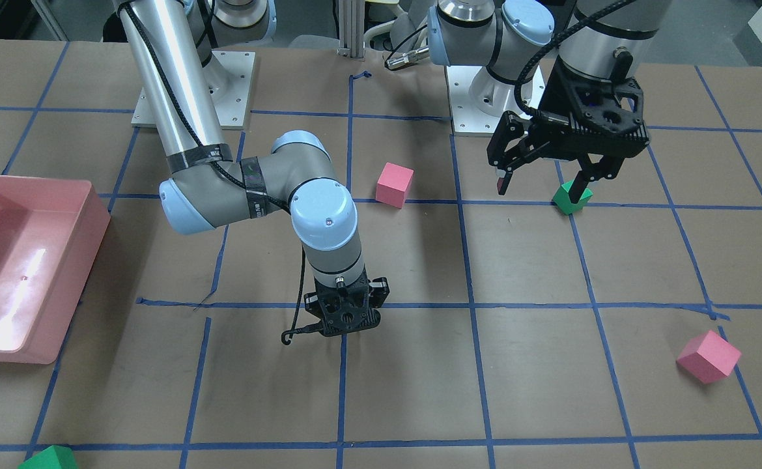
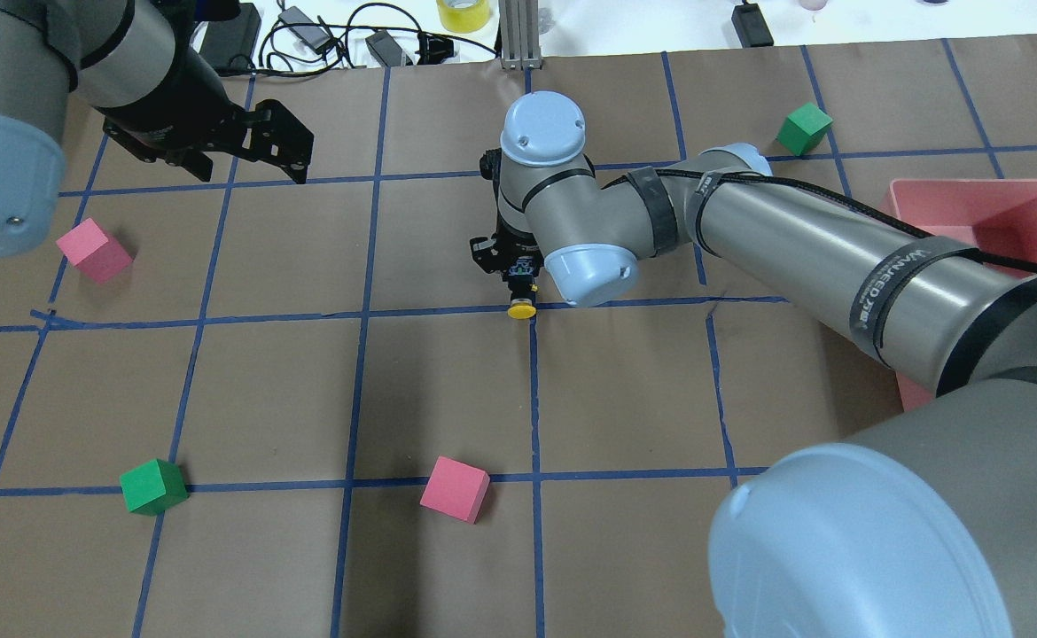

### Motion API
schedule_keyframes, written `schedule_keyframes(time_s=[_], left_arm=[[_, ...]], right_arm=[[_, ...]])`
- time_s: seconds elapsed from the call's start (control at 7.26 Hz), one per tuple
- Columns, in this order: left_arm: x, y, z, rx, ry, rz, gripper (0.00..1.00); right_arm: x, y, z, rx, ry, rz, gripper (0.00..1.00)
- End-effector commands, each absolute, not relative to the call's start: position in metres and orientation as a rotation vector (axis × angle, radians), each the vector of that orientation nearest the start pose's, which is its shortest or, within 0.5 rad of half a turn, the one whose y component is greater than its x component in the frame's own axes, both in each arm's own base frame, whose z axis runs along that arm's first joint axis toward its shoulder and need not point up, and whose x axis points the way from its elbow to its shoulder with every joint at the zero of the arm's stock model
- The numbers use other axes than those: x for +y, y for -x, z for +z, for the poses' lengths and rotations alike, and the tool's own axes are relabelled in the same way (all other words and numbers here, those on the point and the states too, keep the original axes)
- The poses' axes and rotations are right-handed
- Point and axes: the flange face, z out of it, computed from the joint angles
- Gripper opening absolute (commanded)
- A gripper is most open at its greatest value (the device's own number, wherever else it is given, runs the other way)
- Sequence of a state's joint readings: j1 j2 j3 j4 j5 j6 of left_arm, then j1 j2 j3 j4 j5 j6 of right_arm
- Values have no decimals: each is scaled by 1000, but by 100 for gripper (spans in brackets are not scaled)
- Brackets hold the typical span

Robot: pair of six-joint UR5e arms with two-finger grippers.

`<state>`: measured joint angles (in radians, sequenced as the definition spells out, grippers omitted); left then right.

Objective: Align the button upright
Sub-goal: 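Lower the button onto the table and open the right gripper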

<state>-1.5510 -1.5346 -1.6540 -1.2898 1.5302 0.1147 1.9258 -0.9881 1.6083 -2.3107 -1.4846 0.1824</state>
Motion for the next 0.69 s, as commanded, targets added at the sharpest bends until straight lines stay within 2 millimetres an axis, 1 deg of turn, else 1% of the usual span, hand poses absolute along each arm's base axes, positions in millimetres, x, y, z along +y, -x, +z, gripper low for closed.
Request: schedule_keyframes(time_s=[0.0, 0.14, 0.28, 0.41, 0.55], left_arm=[[-499, 129, 493, 3138, -155, -386, 100], [-498, 131, 495, 3138, -162, -393, 100], [-495, 136, 496, 3137, -169, -395, 100], [-491, 144, 494, 3147, -111, -385, 100], [-489, 146, 487, 3153, -74, -362, 100]], right_arm=[[-569, -363, 200, 3013, 267, -130, 20], [-567, -367, 200, 2981, 269, -115, 28], [-563, -367, 193, 2982, 271, -92, 39], [-556, -364, 187, 2986, 272, -74, 39], [-554, -363, 183, 2984, 272, -74, 47]])
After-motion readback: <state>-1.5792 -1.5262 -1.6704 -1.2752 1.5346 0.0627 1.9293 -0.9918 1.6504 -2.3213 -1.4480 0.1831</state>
